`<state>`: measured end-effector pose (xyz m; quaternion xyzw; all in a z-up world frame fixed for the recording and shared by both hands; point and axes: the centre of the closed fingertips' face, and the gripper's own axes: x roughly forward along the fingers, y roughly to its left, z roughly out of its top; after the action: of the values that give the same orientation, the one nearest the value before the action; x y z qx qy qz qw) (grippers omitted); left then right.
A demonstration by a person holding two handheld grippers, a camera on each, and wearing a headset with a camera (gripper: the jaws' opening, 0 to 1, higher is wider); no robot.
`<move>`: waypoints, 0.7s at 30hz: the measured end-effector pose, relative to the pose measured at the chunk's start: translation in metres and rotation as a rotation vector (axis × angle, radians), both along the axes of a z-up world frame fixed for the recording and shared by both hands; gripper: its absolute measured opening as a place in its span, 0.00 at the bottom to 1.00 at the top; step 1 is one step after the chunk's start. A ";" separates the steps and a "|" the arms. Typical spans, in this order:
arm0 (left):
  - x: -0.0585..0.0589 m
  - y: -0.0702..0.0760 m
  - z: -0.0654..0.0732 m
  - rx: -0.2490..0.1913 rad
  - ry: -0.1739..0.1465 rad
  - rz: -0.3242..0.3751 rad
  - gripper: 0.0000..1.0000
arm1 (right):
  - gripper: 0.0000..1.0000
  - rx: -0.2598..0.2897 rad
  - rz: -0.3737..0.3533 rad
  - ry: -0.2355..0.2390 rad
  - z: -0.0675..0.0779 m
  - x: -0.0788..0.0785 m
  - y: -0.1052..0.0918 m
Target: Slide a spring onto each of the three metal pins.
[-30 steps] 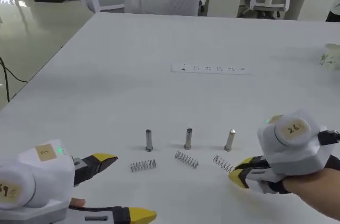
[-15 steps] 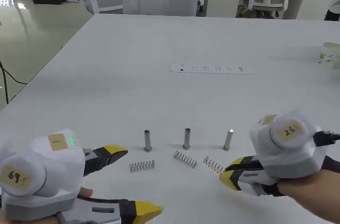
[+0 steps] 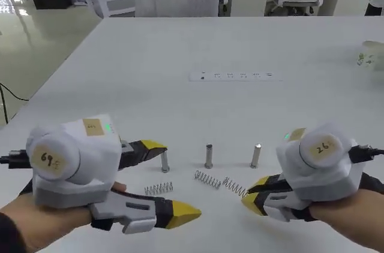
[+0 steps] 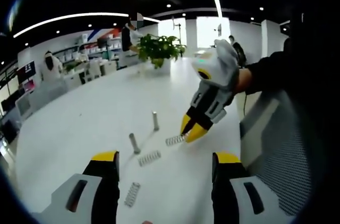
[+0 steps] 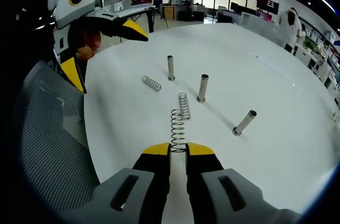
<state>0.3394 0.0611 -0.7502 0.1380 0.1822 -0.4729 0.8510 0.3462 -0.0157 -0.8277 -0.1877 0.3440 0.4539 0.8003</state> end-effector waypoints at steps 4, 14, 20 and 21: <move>0.004 -0.009 -0.005 -0.033 0.010 0.016 0.65 | 0.07 0.003 0.007 -0.001 0.000 -0.001 0.000; -0.005 -0.010 -0.022 -0.080 0.078 0.038 0.58 | 0.07 0.056 0.090 -0.001 0.006 -0.013 0.016; -0.010 -0.012 -0.026 -0.081 0.085 0.014 0.53 | 0.07 0.074 0.153 0.006 0.006 -0.021 0.024; -0.011 -0.012 -0.027 -0.079 0.087 0.012 0.53 | 0.07 0.077 0.158 0.006 0.007 -0.022 0.025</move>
<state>0.3289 0.0490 -0.7767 0.0824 0.2011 -0.4801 0.8499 0.3243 0.0090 -0.8207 -0.1821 0.3128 0.5292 0.7674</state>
